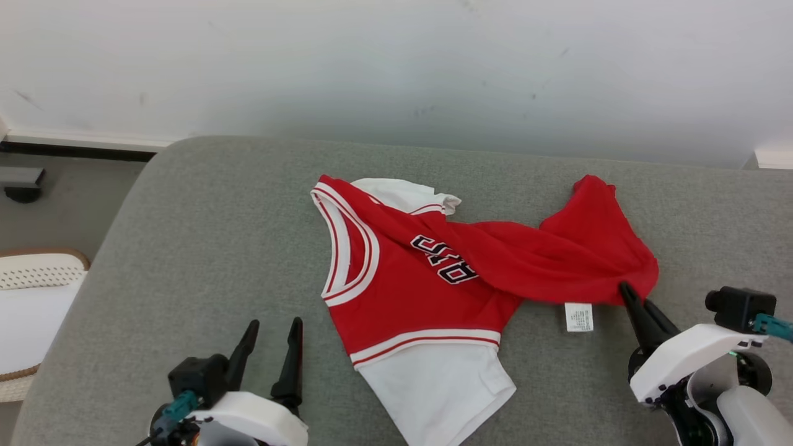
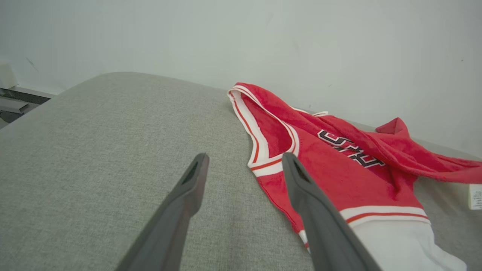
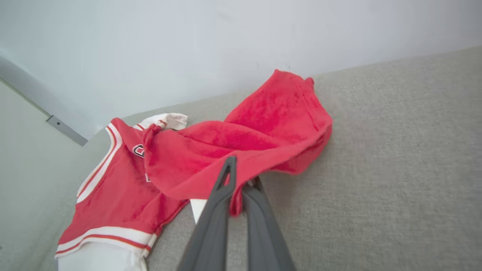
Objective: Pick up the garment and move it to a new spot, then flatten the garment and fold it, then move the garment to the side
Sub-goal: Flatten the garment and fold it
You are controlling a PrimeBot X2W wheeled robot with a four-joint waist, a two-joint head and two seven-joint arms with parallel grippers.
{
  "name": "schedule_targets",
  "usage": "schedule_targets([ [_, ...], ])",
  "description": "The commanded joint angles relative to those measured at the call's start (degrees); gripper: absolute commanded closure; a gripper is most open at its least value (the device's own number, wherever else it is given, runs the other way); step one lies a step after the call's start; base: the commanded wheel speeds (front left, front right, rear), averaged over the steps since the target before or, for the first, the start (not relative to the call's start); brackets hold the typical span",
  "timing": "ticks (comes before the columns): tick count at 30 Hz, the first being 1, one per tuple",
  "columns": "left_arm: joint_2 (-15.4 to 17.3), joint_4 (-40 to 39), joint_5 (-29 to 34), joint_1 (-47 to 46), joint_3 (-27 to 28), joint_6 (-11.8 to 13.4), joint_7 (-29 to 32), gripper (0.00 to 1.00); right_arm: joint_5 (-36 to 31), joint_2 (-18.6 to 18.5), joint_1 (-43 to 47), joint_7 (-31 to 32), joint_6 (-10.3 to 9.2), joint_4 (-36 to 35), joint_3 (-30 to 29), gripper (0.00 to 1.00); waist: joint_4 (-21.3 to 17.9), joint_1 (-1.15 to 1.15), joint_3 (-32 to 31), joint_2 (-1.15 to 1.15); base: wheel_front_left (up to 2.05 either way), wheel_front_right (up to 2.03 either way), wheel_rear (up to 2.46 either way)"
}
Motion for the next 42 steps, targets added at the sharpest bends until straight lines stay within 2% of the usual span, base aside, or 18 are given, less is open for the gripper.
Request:
schedule_targets([
  [1, 0.0, 0.3, 0.7, 0.5, 0.4, -0.2, 0.0, 0.00, 0.8, -1.1, -0.1, -0.6, 0.01, -2.4, 0.4, 1.00, -0.6, 0.00, -0.3, 0.00, 0.00, 0.00, 0.00],
  [7, -0.5, 1.2, 1.3, 1.0, 0.8, -0.8, 0.0, 0.00, 2.7, -3.4, 2.3, -1.7, 0.02, -14.2, 1.0, 1.00, -2.1, 0.00, -0.9, 0.00, 0.00, 0.00, 0.00],
  [13, -0.9, 1.9, 1.7, 1.3, 1.2, -1.0, 0.0, 0.00, 1.9, -4.9, 3.5, -1.1, 0.01, -26.1, 0.2, 1.00, -3.2, 0.00, -1.5, 0.00, 0.00, 0.00, 0.00],
  [19, -1.5, 2.7, 1.9, 1.0, 1.5, -1.5, 0.0, 0.00, 0.0, -6.0, 0.0, 3.4, 0.01, -35.3, -1.5, 1.00, -3.2, 0.00, -2.2, 0.00, 0.00, 0.00, 0.00],
  [25, -2.3, 3.6, 1.5, 1.3, 1.9, -1.9, 0.0, 0.00, -0.8, -5.9, -3.0, 9.7, 0.01, -40.4, -5.2, 1.00, -2.0, 0.00, -2.8, 0.00, 0.00, 0.00, 0.00],
  [28, -2.6, 3.6, 1.4, 1.4, 2.2, -1.9, 0.0, 0.00, -1.5, -5.4, -3.1, 11.6, 0.02, -39.5, -7.3, 1.00, -1.8, 0.00, -2.6, 0.00, 0.00, 0.00, 0.00],
  [30, -2.8, 3.6, 1.4, 1.3, 2.4, -2.1, 0.0, 0.00, -1.0, -4.7, -3.2, 13.4, 0.01, -36.2, -8.9, 1.00, -1.6, 0.00, -2.1, 0.00, 0.00, 0.00, 0.00],
  [33, -2.9, 3.9, 1.7, 0.3, 2.3, -2.5, 0.0, 0.00, -2.2, -5.6, -4.8, 14.1, 0.01, -28.9, -10.8, 1.00, -1.1, 0.00, -1.0, 0.00, 0.00, 0.00, 0.00],
  [37, -3.1, 4.0, 2.1, -0.8, 2.4, -2.8, 0.0, 0.00, -5.1, -7.4, -7.9, 11.2, 0.02, -17.0, -12.5, 1.00, 0.2, 0.00, 0.5, 0.00, 0.00, 0.00, 0.00],
  [42, -3.3, 4.7, 2.6, -2.0, 2.3, -3.3, 0.0, 0.00, -6.5, -9.3, -14.4, 6.6, 0.01, -2.9, -11.0, 1.00, 1.5, 0.00, 3.1, 0.00, 0.00, 0.00, 0.00],
])
